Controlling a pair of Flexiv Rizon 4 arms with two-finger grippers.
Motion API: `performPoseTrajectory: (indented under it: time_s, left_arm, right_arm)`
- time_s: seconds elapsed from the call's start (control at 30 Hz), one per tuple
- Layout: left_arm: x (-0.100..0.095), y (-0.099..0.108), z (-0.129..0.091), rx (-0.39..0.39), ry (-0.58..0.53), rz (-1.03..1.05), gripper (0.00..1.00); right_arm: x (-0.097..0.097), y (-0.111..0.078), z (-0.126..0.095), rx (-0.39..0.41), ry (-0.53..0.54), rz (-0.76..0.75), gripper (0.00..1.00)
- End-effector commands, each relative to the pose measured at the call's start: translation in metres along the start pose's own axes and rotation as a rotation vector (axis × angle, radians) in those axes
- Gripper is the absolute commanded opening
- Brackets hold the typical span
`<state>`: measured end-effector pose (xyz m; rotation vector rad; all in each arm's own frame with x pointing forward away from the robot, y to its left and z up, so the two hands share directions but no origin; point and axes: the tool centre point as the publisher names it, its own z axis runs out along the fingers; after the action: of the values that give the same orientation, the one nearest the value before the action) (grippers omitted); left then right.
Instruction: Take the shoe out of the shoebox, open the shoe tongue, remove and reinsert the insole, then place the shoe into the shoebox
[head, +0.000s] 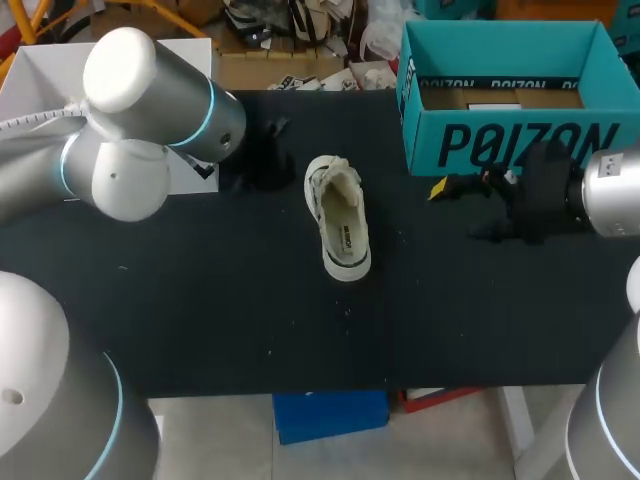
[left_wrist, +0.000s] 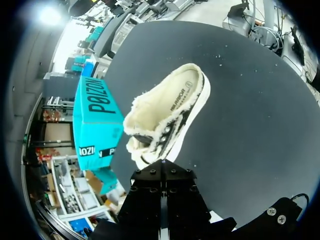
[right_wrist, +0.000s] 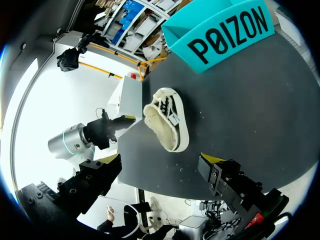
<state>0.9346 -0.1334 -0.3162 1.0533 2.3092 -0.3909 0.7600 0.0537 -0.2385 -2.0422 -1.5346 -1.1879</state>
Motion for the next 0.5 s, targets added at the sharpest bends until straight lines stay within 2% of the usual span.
performPoseTrajectory:
  time_s: [0.03,0.3,0.5]
  left_arm:
    - [-0.016,0.004,0.022,0.001,0.01,-0.002,0.0]
    - [-0.032,-0.004,0.042,0.035,0.013,0.026,0.0]
    - [-0.027,-0.018,0.05,0.076,0.018,0.04,0.0]
  right_arm:
    - [0.001,0.0,0.001,0.0,-0.001,0.0,1.0]
    - [0.001,0.0,0.001,0.0,-0.001,0.0,1.0]
    - [0.001,0.0,0.001,0.0,-0.001,0.0,1.0]
